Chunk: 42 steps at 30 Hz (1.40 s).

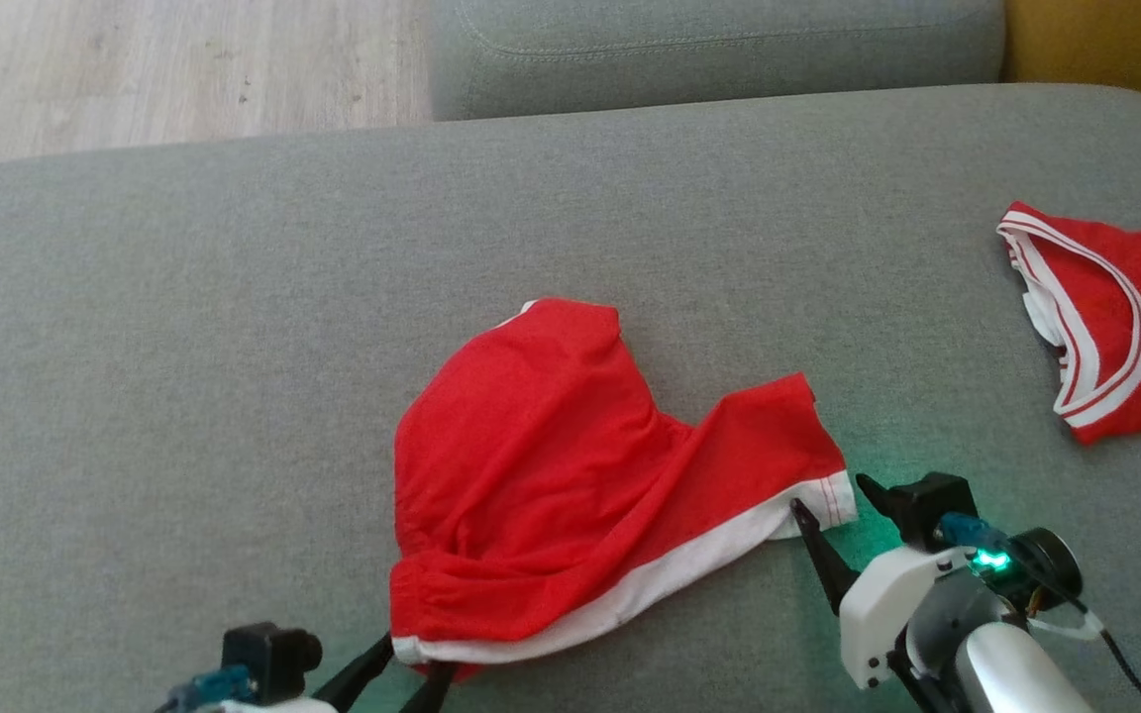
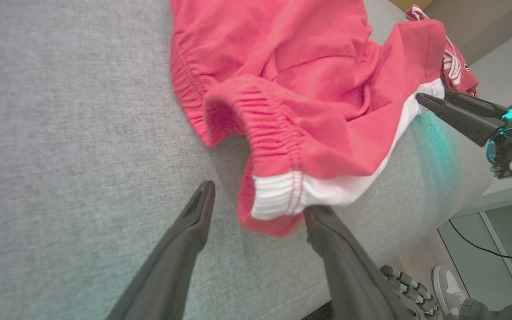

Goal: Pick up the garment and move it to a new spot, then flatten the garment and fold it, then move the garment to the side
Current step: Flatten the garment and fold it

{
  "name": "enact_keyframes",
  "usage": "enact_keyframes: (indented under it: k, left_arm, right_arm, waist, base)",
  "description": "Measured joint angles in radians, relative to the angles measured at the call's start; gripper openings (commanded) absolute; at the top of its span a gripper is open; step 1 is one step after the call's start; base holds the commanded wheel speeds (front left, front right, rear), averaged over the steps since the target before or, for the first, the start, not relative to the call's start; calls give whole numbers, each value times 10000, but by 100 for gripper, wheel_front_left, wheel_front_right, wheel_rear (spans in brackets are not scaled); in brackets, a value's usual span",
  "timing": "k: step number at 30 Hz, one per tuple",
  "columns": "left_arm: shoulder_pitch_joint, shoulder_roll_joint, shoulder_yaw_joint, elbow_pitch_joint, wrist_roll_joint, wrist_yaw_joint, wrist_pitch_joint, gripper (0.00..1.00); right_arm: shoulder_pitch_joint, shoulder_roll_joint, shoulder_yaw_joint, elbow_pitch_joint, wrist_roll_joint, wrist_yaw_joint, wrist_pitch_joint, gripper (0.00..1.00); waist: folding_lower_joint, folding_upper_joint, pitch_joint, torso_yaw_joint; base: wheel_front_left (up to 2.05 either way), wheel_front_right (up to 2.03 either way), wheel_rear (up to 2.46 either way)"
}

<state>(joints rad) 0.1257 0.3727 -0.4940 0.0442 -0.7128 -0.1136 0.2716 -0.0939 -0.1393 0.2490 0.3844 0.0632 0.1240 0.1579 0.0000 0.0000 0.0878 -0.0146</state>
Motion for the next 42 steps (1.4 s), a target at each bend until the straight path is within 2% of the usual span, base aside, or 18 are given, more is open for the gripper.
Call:
enact_keyframes:
  k: [8,17,19,20,25,42]
  left_arm:
    - [-29,-4,-209,-405,113,44,13,100]
    - [-5,309,-180,-1091,263,270,105,100]
    - [-7,295,-217,-1162,261,268,167,95]
    - [-7,288,-244,-1160,259,268,190,92]
    - [-11,242,-309,-1118,255,267,261,90]
    - [502,483,-562,-568,-286,182,546,93]
  right_arm:
    - [0,2,82,8,71,0,2,100]
    - [2,0,102,52,75,0,2,100]
    - [2,0,104,52,75,0,4,100]
    - [2,0,104,52,77,0,4,100]
    - [2,0,123,52,150,0,4,100]
    - [13,-6,136,36,150,0,6,100]
  waist:
    - [0,0,15,-93]
    - [0,0,-78,-110]
    - [0,0,-84,-103]
    - [0,0,-81,-105]
    - [0,0,-54,-138]
    - [-1,0,-149,-192]
  base:
    - [0,0,0]
    - [0,0,0]
    - [0,0,0]
    - [0,0,0]
    - [0,0,0]
    - [0,0,0]
